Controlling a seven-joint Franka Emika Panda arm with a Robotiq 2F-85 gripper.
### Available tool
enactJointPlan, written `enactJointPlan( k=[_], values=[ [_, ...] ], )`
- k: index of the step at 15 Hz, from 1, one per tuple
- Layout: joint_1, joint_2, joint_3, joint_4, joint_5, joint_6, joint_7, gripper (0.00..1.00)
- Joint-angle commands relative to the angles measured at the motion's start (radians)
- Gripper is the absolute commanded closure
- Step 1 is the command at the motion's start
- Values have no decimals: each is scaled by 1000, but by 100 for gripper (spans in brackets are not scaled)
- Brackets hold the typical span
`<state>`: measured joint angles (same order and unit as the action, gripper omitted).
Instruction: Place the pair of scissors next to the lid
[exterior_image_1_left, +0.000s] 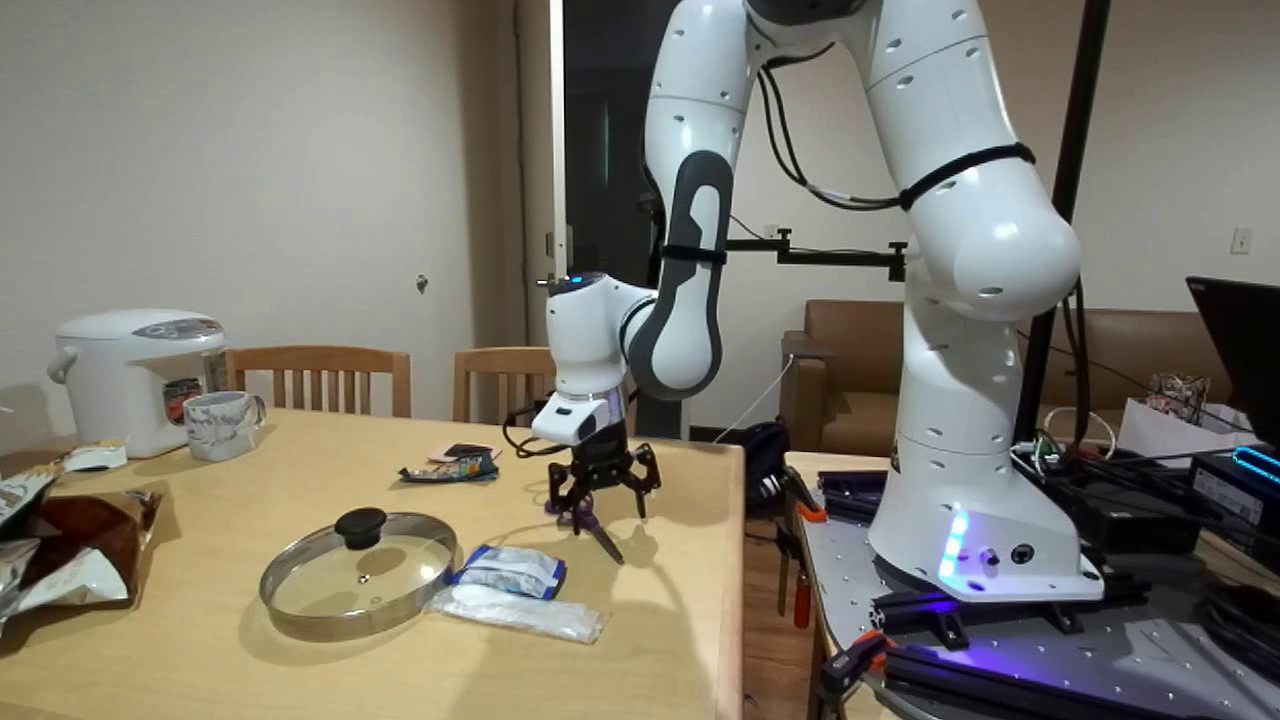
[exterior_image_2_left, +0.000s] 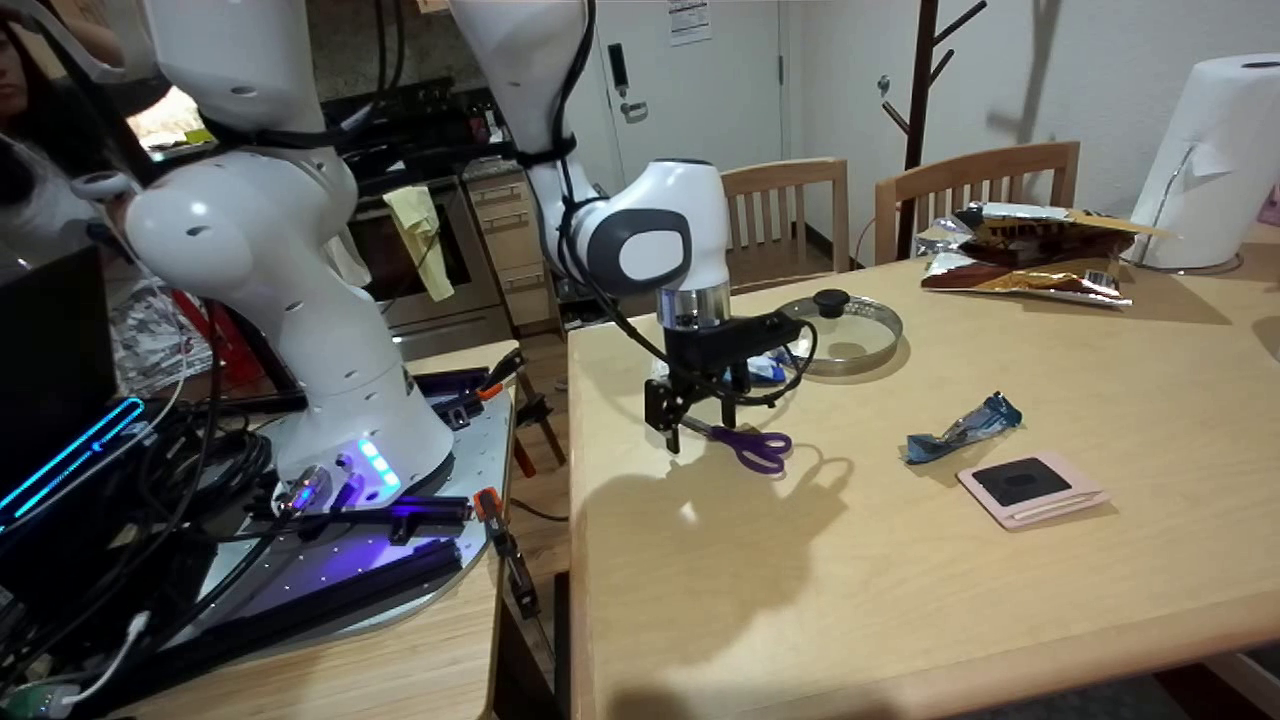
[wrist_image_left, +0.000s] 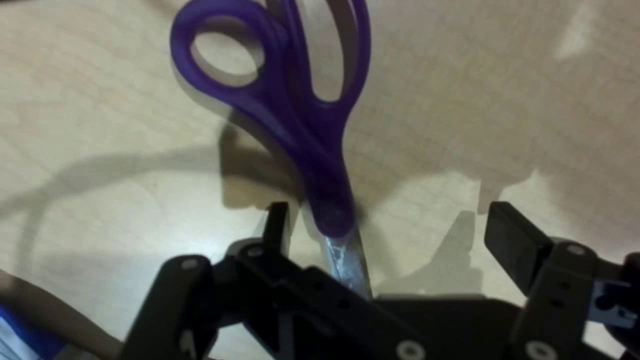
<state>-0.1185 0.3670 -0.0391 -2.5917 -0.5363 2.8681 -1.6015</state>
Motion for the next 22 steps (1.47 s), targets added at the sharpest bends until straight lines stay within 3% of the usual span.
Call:
enactJointPlan(
  k=[1,8,16,17,22],
  values=[
    [15,-13,-9,-12,-33,9,-63,0],
    [25,-1,-4,0,-3,3,-44,0],
    [-87,-5,104,-18,157,46,-156,0],
    [-31,-1,60,-1,123,13,-102,0],
    [-27,-1,58,0,127,11,-106,0]
  ],
)
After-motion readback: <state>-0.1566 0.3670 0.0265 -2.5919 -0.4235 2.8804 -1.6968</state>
